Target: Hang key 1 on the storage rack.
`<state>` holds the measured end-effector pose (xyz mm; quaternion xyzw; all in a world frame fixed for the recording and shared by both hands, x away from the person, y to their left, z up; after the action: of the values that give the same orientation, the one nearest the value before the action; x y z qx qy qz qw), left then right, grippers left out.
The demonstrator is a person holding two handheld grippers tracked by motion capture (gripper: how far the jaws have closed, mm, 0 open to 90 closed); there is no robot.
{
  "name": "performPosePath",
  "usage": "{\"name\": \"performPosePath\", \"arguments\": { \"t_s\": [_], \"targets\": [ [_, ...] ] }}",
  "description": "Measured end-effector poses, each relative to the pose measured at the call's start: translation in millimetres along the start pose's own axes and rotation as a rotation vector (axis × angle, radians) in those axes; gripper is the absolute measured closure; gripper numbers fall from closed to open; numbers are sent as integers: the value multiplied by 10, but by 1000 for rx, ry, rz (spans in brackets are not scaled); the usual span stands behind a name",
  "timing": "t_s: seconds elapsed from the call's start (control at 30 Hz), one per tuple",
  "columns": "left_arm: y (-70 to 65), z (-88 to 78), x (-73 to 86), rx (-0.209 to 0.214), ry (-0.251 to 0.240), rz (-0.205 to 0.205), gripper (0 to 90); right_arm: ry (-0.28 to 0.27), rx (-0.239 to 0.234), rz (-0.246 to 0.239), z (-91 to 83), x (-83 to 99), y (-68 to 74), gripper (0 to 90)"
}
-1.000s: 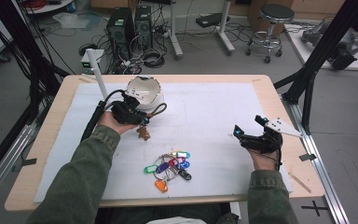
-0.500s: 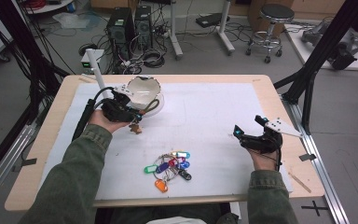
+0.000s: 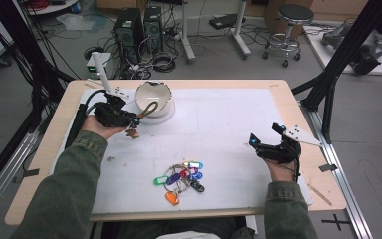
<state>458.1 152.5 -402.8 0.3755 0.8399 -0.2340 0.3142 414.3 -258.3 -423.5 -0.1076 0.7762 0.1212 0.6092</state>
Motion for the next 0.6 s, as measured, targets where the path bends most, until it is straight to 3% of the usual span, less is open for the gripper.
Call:
{"name": "performPosePath", "arguments": {
  "t_s": [0.23, 0.6],
  "targets": [
    [123, -160, 9, -35, -17, -17, 717, -1, -1, 2, -4, -3, 2, 6],
    [276, -365, 37, -53, -49, -57, 717, -3, -2, -5, 4, -1, 0, 6]
  ]
}}
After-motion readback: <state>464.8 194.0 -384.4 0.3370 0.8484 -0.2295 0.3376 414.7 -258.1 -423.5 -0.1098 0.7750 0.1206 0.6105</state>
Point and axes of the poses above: each handheld gripper's, and its own axes: z roughly forward along the jaws, x roughly out of its underside, y roughly to its left, the point moved 10 cm from there along z, roughly forward along the jaws, and after that the axes turned 11 degrees about x, right-handed, at the moved point
